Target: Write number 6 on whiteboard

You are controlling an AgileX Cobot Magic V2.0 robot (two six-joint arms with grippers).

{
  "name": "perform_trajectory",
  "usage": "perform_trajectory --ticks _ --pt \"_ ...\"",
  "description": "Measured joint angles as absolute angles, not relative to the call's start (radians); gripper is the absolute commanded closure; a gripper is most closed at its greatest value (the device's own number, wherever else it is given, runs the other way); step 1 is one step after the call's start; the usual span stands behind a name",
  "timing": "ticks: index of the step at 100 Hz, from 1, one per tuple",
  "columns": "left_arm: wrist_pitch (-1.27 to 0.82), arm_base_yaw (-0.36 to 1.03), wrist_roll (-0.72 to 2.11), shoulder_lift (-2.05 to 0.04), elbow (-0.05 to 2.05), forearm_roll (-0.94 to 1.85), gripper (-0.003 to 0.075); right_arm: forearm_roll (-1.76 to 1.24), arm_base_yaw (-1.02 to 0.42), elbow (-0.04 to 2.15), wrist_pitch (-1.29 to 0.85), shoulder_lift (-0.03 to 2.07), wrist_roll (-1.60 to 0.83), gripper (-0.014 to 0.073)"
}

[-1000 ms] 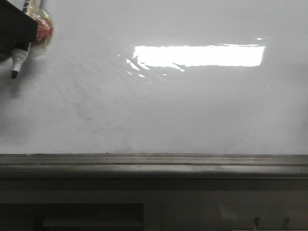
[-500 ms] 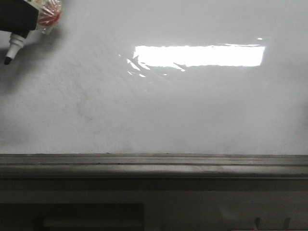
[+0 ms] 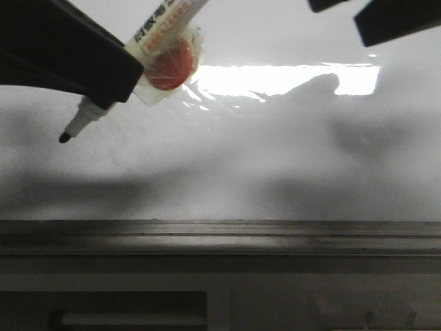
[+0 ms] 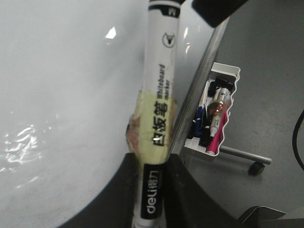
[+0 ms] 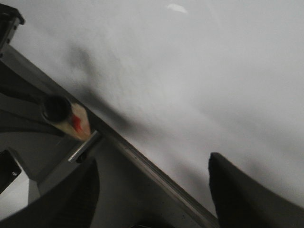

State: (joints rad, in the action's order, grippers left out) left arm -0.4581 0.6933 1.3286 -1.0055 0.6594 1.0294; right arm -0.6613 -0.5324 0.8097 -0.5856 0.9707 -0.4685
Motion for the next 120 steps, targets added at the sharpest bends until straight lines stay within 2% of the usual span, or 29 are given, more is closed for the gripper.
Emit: perform_trajectory --ticks 35,81,91,113,120 --pt "-0.419 0.709 1.323 -1.012 0.659 1.008 0.0741 -0.664 -0.559 0.998 -0.714 1.113 -0.476 0.0147" --pt "-0.399 0.709 1.309 -1.012 0.659 0.988 0.0741 -0.754 -0.559 1.086 -0.828 1.242 -0.555 0.0153" --pt "-0.397 0.709 1.307 -1.012 0.659 0.988 0.0741 -0.769 -0.559 1.088 -0.835 1.268 -0.575 0.0249" --pt "-0.389 0.709 1.305 -1.012 0.659 0.988 0.0739 -0.791 -0.561 1.089 -0.841 1.282 -0.617 0.0655" --pt "-0.389 0.709 1.305 -1.014 0.659 0.983 0.0734 -0.808 -0.563 1.091 -0.85 1.282 -0.628 0.0659"
